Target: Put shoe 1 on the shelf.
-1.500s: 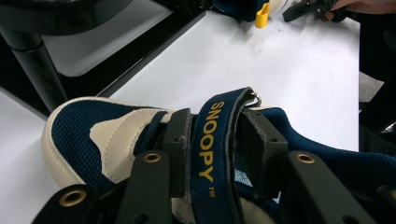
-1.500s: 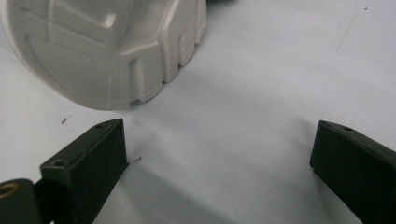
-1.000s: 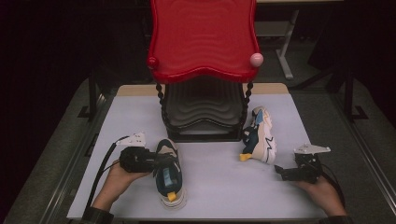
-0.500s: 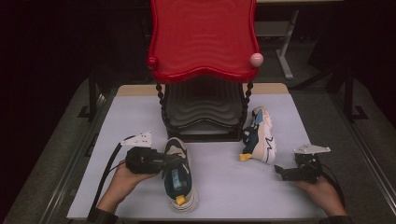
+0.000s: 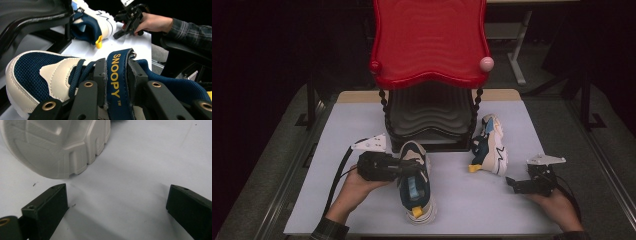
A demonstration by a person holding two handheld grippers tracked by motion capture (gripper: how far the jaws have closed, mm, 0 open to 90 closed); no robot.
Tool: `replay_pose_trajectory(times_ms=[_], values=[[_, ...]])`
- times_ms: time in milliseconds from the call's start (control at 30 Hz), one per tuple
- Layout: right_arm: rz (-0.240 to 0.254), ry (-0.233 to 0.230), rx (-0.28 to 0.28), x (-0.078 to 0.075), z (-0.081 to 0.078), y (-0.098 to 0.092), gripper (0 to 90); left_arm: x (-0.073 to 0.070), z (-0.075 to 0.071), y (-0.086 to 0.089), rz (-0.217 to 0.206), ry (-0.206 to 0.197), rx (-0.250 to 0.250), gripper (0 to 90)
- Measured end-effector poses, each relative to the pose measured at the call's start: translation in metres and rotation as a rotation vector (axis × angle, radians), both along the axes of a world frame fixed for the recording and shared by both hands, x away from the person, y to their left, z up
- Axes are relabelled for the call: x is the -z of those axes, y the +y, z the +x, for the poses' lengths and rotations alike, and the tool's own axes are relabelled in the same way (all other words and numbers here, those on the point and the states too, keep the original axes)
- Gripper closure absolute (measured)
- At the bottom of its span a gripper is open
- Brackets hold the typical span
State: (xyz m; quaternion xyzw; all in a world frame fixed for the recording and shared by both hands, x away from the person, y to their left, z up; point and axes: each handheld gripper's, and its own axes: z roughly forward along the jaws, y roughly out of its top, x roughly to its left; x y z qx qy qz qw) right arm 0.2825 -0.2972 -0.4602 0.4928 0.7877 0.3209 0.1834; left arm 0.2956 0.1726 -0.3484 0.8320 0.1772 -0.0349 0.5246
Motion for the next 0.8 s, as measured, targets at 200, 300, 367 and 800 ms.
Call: replay_pose_trajectory(times_ms=[200, 300, 367, 800], values=[[0.000, 0.000, -0.001, 0.000, 0.000, 0.000, 3.1, -0.013, 0.004, -0.013, -0.011, -0.009, 0.011, 72.2], [0.000, -0.001, -0.001, 0.000, 0.000, 0.000, 3.1, -0.022, 0.007, -0.018, -0.011, -0.018, 0.014, 72.1], [0.000, 0.000, -0.001, 0.000, 0.000, 0.000, 3.1, -0.029, 0.009, -0.021, -0.007, -0.030, 0.017, 72.1], [0.001, 0.000, -0.001, 0.000, 0.000, 0.000, 3.1, -0.080, 0.014, -0.032, -0.021, -0.114, 0.046, 72.3]])
